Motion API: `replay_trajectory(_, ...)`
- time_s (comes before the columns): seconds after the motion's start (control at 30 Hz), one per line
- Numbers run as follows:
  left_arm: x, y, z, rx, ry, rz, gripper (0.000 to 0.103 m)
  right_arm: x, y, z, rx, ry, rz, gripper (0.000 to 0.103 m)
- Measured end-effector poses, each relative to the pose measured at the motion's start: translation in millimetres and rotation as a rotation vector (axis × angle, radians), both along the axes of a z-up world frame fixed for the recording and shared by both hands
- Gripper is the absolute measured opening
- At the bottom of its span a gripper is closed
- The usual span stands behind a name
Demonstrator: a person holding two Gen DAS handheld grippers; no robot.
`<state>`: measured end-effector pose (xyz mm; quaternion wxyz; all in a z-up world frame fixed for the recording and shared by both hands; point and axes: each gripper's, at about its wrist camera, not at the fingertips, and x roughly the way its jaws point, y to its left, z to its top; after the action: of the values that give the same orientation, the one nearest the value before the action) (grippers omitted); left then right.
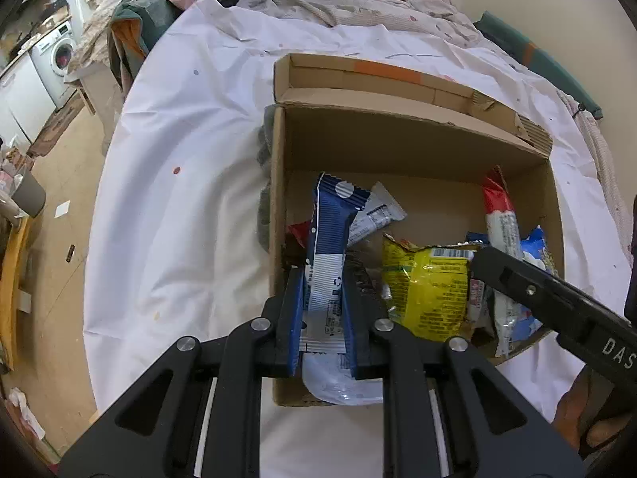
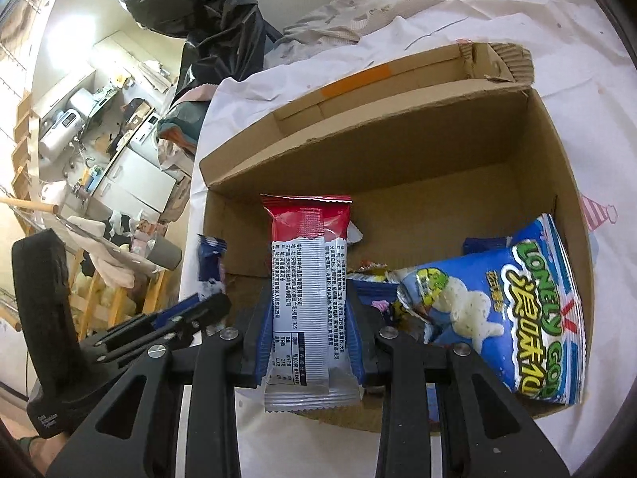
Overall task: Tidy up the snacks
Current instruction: 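Open both grippers and withdraw them from the box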
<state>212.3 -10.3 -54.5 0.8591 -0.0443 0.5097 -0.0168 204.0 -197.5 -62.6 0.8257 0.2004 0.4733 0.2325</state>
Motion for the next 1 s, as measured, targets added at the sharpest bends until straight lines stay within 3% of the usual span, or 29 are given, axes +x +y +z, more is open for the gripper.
replay_trajectory(0.27,-6.3,-10.5,14.0,0.056,-0.077,-0.026,0.016,2.9,0.9,5.0,0.021,-0.01,-0.019,0.036)
replay_trajectory(0.33,-6.8,-11.1,16.5,0.059,-0.085,-0.027,0.02,3.8,-4.1,4.5,0.045,0.004,-0.028,0.036)
replay_trajectory(0.37,-7.0,-11.1,17.4,0.061,-0.088,-0.028,0.029,4.1,-6.4,4.8,0.052,0.008,-0.036,0.042)
replay_trajectory(0.4,-7.7,-10.7,18.9,0.059,-0.092,-0.028,0.043,3.9,-8.9,5.6,0.058,0.007,-0.044,0.055)
replay_trajectory(0.47,-9.6,-9.1,22.2,0.051,-0.112,-0.026,0.058,2.0,-13.8,9.2,0.065,-0.01,-0.066,0.068)
replay_trajectory(0.5,-10.6,-8.1,23.1,0.053,-0.116,-0.024,0.063,1.5,-14.8,12.5,0.062,-0.021,-0.061,0.069)
replay_trajectory(0.77,-18.1,3.3,35.2,0.04,-0.161,0.016,0.068,-5.6,-19.5,30.7,-0.006,-0.093,-0.069,0.069)
replay_trajectory(0.83,-23.3,8.2,41.3,0.036,-0.191,0.038,0.068,-10.8,-22.4,36.9,-0.036,-0.11,-0.083,0.076)
replay_trajectory(0.87,-26.3,9.5,44.7,0.042,-0.209,0.044,0.068,-14.1,-24.4,38.6,-0.045,-0.118,-0.091,0.085)
replay_trajectory(0.93,-32.2,7.5,49.6,0.079,-0.241,0.033,0.068,-24.0,-28.8,43.9,-0.047,-0.138,-0.095,0.089)
replay_trajectory(0.97,-36.7,5.8,52.9,0.1,-0.26,0.025,0.077,-28.9,-30.9,45.9,-0.049,-0.142,-0.098,0.089)
replay_trajectory(1.0,-40.1,5.7,55.7,0.109,-0.272,0.023,0.093,-34.2,-32.3,48.4,-0.061,-0.15,-0.1,0.091)
